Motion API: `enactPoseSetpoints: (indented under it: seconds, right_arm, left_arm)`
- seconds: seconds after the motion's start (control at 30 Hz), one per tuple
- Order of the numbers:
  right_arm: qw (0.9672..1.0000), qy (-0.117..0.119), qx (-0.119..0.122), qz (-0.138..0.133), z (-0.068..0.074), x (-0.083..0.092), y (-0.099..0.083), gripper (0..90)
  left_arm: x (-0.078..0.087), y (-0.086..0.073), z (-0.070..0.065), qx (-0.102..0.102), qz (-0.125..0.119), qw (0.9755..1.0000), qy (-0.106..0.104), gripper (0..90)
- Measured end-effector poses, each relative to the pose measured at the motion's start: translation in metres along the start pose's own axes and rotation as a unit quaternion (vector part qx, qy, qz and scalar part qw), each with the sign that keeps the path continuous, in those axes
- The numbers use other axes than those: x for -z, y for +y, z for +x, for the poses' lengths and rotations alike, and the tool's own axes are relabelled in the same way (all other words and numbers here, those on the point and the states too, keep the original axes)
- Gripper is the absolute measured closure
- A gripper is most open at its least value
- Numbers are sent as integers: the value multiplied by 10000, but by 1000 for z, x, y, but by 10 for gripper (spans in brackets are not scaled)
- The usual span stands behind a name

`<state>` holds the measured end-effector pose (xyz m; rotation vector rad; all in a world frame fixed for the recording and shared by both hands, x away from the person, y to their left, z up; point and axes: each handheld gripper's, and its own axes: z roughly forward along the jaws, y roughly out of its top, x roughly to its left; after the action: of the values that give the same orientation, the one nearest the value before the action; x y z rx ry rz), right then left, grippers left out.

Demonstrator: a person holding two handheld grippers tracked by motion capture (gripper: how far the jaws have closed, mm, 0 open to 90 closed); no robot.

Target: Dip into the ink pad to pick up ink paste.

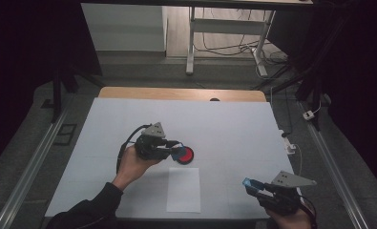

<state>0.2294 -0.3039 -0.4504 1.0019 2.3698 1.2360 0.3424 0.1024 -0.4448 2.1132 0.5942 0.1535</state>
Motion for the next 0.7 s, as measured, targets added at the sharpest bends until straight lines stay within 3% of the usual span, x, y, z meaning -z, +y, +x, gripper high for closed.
enactPoseSetpoints:
  seconds: [0.3, 0.7]
  right_arm:
    - [10000, -7, 12, 36, 0, -1, 0, 680]
    - [10000, 13, 8, 73, 0, -2, 0, 680]
  left_arm:
    - [-20, 4, 11, 79, 87, 9999, 98, 706]
    - [-43, -3, 25, 213, 270, 9991, 239, 706]
